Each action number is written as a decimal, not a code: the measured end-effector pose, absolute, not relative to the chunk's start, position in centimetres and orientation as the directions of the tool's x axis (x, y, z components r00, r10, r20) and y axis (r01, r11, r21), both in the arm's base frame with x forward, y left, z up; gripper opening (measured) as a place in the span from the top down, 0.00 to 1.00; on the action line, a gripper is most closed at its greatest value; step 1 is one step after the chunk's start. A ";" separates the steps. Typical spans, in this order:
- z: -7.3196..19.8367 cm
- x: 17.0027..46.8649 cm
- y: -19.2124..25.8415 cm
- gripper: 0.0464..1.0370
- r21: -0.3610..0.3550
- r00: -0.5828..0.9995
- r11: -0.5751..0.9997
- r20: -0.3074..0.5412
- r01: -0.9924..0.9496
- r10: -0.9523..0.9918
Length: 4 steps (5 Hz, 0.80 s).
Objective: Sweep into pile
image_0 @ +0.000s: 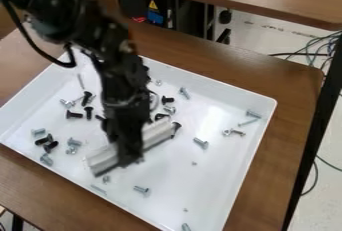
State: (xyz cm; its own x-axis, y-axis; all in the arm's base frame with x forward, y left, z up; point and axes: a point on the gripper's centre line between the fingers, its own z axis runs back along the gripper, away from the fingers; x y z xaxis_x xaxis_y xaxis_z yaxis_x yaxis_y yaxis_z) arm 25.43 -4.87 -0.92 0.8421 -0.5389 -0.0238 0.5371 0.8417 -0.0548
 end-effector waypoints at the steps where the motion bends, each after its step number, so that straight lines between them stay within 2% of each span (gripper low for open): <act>1: -0.1 25.5 -9.0 0.68 -0.106 0.829 0.824 0.000 0.557 -0.560; 2: -1.4 26.0 -12.1 0.68 -0.103 0.764 0.764 -0.042 0.637 -0.643; 4: -4.4 27.7 -14.9 0.68 -0.220 0.744 0.753 -0.138 0.620 -0.653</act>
State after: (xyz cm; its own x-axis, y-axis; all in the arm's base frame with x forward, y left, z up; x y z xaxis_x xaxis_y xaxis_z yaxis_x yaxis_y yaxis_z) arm 27.69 -14.91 -4.44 0.7445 -0.6532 -0.1383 0.6198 0.7532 -0.2205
